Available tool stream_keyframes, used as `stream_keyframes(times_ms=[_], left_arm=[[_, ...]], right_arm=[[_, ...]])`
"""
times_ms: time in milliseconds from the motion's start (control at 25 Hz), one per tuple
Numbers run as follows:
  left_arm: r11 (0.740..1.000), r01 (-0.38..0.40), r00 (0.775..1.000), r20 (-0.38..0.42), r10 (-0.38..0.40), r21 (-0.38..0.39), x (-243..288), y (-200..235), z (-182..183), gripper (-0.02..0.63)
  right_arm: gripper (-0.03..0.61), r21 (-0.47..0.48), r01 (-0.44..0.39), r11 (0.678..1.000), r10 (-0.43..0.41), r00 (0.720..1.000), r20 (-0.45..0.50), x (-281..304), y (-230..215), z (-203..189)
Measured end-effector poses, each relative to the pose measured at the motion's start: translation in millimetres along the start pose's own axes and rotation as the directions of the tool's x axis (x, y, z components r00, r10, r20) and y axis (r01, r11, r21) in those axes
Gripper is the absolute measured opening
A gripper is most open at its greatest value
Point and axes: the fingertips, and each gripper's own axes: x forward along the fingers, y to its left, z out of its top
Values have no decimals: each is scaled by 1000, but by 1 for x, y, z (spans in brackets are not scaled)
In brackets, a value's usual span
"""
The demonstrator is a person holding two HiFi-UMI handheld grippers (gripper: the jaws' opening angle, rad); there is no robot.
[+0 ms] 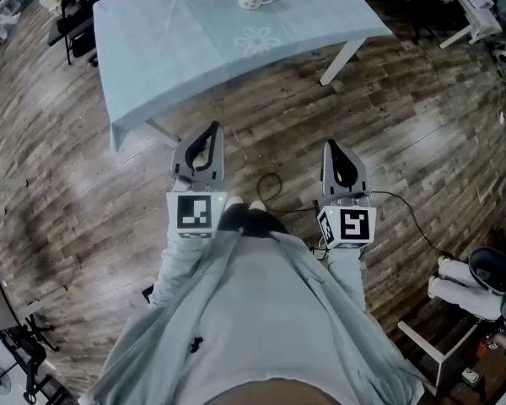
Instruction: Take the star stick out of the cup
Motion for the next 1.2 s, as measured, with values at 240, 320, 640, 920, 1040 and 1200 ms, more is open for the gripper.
stream_keyframes(times_ms=[240, 320, 640, 920, 1040, 1200], left_arm=[[1000, -17, 1000, -12, 17, 24, 10, 2, -2, 18], [999, -27, 1000, -13, 27, 20, 17, 10, -1, 18], [1000, -30, 999, -25, 30, 7, 78, 37, -13, 18], [1000, -4, 1000, -14, 4, 9, 159, 99, -2, 18], [1000, 5, 1000, -5, -5, 15, 187, 128, 2, 18], [1000, 11, 1000, 1, -11, 12, 219, 161, 1, 18]], right_arm=[[15, 16, -11, 1000, 11, 1000, 9, 10, -15, -2], [15, 17, -14, 1000, 14, 1000, 9, 20, -18, -1], [15, 22, -27, 999, 27, 1000, -9, 87, -37, -8], [15, -1, 1, 1000, -1, 1000, -7, 178, -51, 12], [15, -1, 29, 1000, -29, 1000, -4, 214, -54, 21], [15, -5, 63, 998, -63, 998, -7, 253, -57, 27]])
